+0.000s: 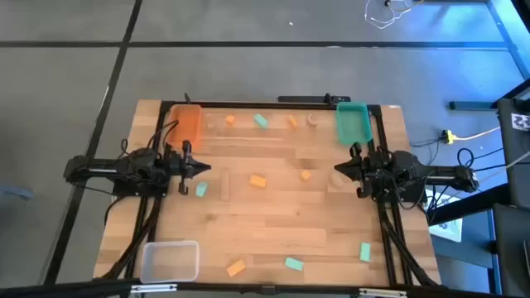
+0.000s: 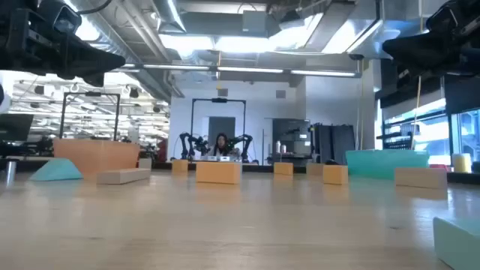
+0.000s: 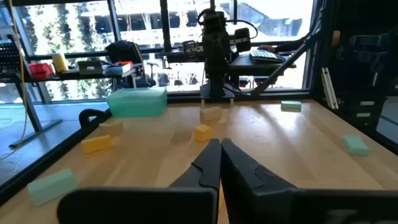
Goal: Sort & place blocks by color
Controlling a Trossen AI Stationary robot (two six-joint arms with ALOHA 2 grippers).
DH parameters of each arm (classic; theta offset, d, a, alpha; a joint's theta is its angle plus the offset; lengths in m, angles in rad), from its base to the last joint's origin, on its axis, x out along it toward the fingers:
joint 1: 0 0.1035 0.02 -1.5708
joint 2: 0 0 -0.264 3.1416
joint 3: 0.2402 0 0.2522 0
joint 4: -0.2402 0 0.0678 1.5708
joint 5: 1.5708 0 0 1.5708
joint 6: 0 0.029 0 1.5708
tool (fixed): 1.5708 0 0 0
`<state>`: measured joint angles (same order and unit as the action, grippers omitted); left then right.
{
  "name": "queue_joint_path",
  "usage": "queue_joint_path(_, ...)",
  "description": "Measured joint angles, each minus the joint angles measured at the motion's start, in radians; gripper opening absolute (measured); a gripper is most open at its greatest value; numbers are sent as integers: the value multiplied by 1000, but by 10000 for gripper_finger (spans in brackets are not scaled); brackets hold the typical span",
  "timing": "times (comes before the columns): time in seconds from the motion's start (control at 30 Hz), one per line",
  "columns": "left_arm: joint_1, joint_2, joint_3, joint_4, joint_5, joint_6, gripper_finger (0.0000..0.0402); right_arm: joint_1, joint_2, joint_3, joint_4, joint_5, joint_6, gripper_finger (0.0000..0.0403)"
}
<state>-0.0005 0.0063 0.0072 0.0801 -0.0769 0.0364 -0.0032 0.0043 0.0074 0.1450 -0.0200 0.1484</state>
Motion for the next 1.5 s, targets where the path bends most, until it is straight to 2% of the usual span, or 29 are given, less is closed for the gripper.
queue_joint_path(1.5, 0, 0, 0, 0, 0, 0, 0, 0, 0, 0, 16, 3, 8, 16)
